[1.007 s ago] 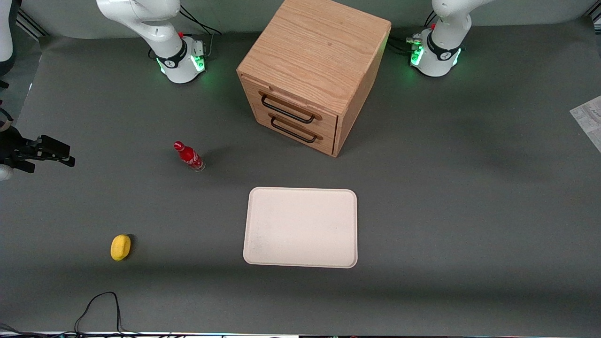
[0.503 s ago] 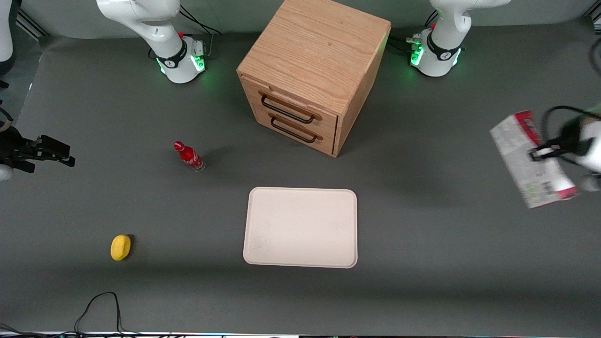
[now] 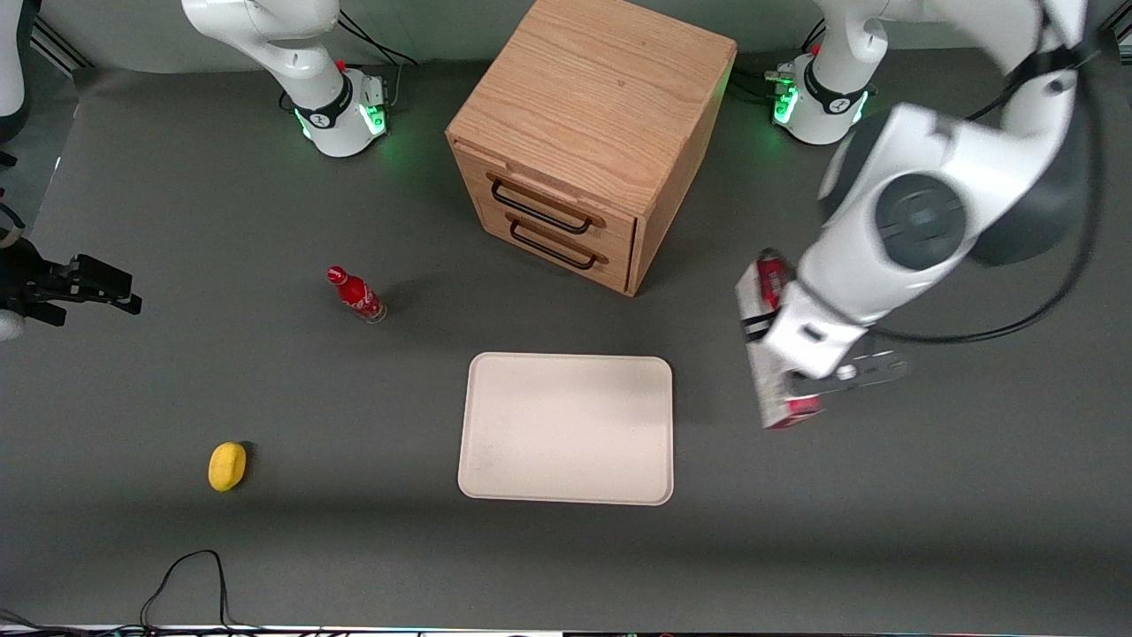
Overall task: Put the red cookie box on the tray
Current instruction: 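Carry the held cookie box over the cream tray with the left gripper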
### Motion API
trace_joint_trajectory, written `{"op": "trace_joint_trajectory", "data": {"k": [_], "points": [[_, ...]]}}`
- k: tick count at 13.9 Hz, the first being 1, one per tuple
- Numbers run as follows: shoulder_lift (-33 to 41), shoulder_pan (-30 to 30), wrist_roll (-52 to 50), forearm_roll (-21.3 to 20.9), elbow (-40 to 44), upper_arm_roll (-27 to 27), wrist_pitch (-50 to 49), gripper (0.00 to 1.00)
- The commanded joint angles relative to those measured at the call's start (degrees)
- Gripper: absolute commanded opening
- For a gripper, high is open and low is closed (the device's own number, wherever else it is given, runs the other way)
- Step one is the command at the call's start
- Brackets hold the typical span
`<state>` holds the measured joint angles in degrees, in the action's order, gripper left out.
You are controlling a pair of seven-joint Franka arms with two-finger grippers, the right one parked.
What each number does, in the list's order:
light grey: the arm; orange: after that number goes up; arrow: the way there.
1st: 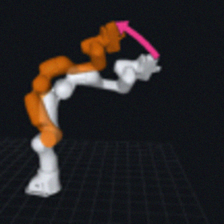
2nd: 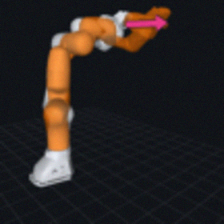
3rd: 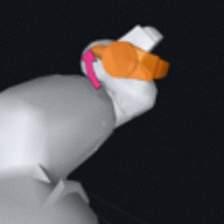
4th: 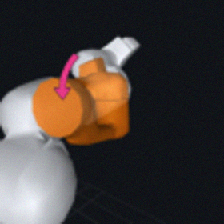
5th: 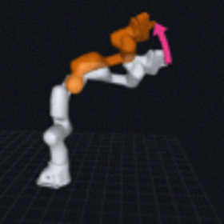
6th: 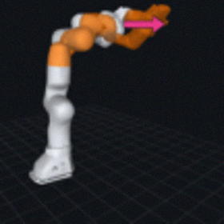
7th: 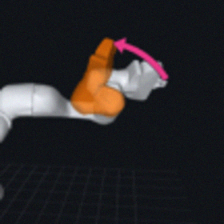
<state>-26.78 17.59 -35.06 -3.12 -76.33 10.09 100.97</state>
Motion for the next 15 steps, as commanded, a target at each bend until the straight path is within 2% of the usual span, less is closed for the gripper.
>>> {"op": "trace_joint_trajectory", "data": {"k": [1,5,12,15], "points": [[-7.6,4.8,-1.1,-1.4,5.9,-0.9,4.7,0.05],[-16.4,9.3,-6.3,-5.2,13.0,-1.0,6.4,0.05],[-22.1,10.6,-7.3,-8.1,12.8,-1.0,14.6,0.05],[-23.6,10.6,-7.8,-8.3,12.8,-1.1,15.0,0.05]]}}
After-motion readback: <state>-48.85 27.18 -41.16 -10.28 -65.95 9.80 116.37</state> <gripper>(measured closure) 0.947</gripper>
